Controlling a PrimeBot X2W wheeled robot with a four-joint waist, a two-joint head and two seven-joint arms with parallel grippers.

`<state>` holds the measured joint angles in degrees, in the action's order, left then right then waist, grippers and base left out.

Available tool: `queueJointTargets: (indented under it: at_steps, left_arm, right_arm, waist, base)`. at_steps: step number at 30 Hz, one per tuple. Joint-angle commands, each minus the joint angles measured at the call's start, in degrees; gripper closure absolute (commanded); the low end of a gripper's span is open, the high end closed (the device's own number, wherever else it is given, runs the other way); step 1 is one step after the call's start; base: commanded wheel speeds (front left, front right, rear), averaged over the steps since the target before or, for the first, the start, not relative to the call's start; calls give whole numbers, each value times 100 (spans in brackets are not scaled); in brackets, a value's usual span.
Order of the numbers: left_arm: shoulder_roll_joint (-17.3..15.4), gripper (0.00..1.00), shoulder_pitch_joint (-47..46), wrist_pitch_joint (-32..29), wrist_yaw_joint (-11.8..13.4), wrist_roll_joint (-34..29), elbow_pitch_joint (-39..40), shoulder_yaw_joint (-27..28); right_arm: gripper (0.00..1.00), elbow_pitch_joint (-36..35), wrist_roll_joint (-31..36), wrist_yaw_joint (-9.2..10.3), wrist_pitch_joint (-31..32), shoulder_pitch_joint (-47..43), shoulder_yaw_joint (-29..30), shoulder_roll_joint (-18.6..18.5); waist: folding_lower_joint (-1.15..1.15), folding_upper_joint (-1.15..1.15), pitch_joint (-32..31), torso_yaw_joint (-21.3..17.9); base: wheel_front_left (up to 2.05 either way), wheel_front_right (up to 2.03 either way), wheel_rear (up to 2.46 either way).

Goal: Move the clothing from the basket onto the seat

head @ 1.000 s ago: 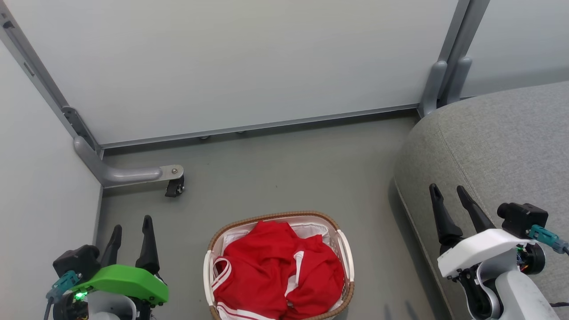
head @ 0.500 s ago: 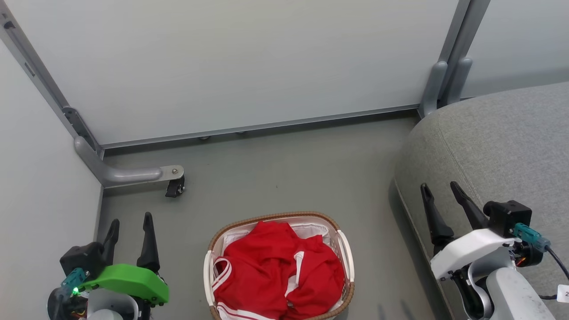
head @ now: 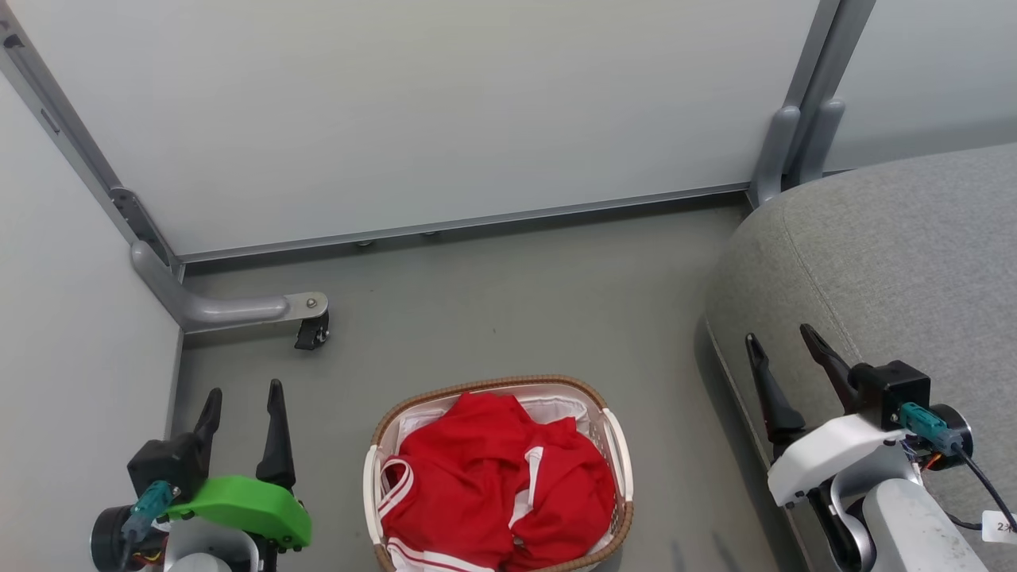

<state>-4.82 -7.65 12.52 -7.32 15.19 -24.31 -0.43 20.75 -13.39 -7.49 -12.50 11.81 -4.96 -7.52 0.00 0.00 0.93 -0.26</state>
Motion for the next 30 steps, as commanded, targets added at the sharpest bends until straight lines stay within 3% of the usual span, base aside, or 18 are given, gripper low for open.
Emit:
queueJointTargets:
  at_steps: [1, 10, 22, 30]
  left_arm:
    - [5, 0, 13, 51, -22, -129, -33, -40]
    - [57, 0, -203, 148, -21, -422, -70, -314]
    - [41, 0, -991, 278, -23, -798, -219, -790]
    - [-117, 0, -1516, 272, -22, -711, -405, -1021]
  right_arm:
    - [0, 7, 154, 0, -55, 80, -1, -5]
    - [0, -106, 527, 0, -150, 256, -54, 55]
    - [0, -565, 1153, 1, -277, 902, -110, 145]
    - [0, -876, 1206, 2, -278, 1278, -192, 280]
  waist:
    - [0, 0, 17, -2]
    - [0, 0, 382, -111]
    - [0, 0, 1609, -474]
    - [0, 0, 2421, -811]
  base:
    - [0, 0, 0]
    - [0, 0, 0]
    - [0, 0, 0]
    - [0, 0, 0]
